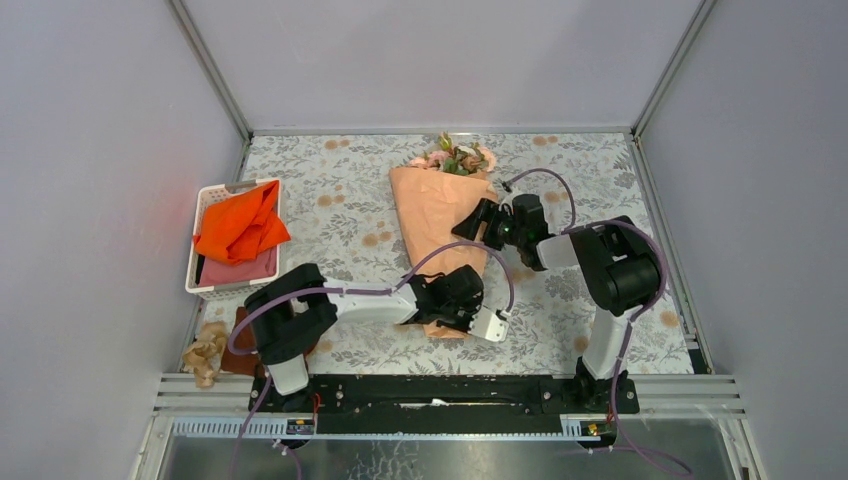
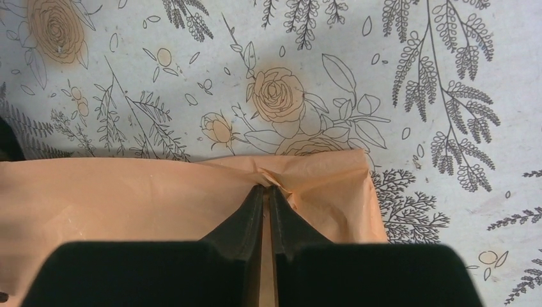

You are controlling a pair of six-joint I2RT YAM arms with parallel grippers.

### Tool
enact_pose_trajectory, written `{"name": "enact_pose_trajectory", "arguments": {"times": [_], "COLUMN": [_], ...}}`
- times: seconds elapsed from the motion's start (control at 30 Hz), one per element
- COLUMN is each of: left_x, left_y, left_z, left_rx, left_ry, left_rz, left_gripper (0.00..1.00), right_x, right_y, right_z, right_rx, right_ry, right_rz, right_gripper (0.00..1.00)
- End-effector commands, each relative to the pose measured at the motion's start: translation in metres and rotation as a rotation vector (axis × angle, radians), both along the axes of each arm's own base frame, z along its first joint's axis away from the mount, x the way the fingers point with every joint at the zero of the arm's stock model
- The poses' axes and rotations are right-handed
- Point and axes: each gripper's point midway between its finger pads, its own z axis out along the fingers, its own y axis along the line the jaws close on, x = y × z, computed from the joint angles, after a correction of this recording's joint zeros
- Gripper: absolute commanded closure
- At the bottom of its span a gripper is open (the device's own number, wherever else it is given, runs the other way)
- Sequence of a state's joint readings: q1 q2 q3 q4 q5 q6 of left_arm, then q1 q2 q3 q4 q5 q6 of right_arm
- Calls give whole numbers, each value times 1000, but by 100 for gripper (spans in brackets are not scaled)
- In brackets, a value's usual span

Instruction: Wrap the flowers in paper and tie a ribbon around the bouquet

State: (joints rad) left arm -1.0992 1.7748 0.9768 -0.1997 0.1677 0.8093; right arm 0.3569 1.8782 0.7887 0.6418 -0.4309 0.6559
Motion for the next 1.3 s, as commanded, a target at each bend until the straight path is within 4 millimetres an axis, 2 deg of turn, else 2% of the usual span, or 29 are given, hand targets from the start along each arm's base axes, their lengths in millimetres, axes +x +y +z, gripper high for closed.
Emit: {"name": "enact_pose_trajectory", "arguments": {"times": [0.0, 0.03, 0.1, 0.13, 0.2, 0.3, 0.37, 0.4, 0.47, 0.5, 0.57, 0.63, 0.7, 0.8, 0.87, 1.0, 1.07, 1.13, 1.17, 1.2, 1.27], "left_x": [-24, -23, -22, -22, -18, -6, 10, 21, 46, 61, 65, 56, 37, 5, -18, -56, -77, -98, -106, -113, -116], "left_y": [48, 49, 49, 49, 45, 44, 63, 82, 131, 168, 232, 293, 347, 420, 462, 534, 558, 572, 578, 585, 599], "left_z": [-47, -46, -39, -33, -10, 46, 77, 88, 106, 114, 119, 119, 119, 117, 118, 117, 113, 105, 99, 94, 86], "left_rx": [185, 185, 179, 176, 147, 78, 61, 73, 105, 111, 141, 169, 211, 311, 360, 396, 378, 333, 313, 301, 254], "left_ry": [76, 71, 66, 75, 105, 167, 203, 213, 238, 256, 295, 307, 292, 256, 258, 318, 384, 444, 460, 467, 448], "left_rz": [-29, -29, -19, -6, 45, 144, 246, 319, 504, 640, 818, 945, 1053, 1216, 1320, 1568, 1688, 1776, 1807, 1847, 1953], "left_gripper": [87, 87, 85, 83, 71, 35, 12, 8, 7, 7, 10, 12, 14, 19, 27, 62, 74, 76, 73, 63, 58], "right_x": [-57, -56, -53, -52, -50, -49, -49, -49, -50, -51, -52, -52, -52, -50, -49, -48, -48, -49, -49, -50, -50], "right_y": [-2, 0, -2, -3, -8, -18, -21, -23, -25, -27, -30, -32, -34, -34, -34, -36, -38, -38, -39, -39, -39], "right_z": [-67, -66, -62, -60, -55, -54, -53, -53, -53, -54, -54, -53, -51, -49, -47, -43, -42, -42, -42, -42, -43], "right_rx": [24, 39, 57, 59, 48, -6, -40, -55, -82, -96, -122, -141, -159, -172, -180, -197, -206, -214, -218, -220, -223], "right_ry": [289, 285, 267, 257, 236, 220, 209, 208, 209, 210, 209, 203, 200, 198, 195, 185, 179, 179, 179, 180, 180], "right_rz": [27, 25, -6, -24, -57, -91, -90, -85, -77, -75, -73, -68, -60, -52, -48, -45, -44, -40, -39, -36, -34], "right_gripper": [32, 47, 83, 97, 100, 100, 100, 100, 100, 100, 100, 100, 100, 100, 100, 100, 100, 100, 100, 100, 100]}}
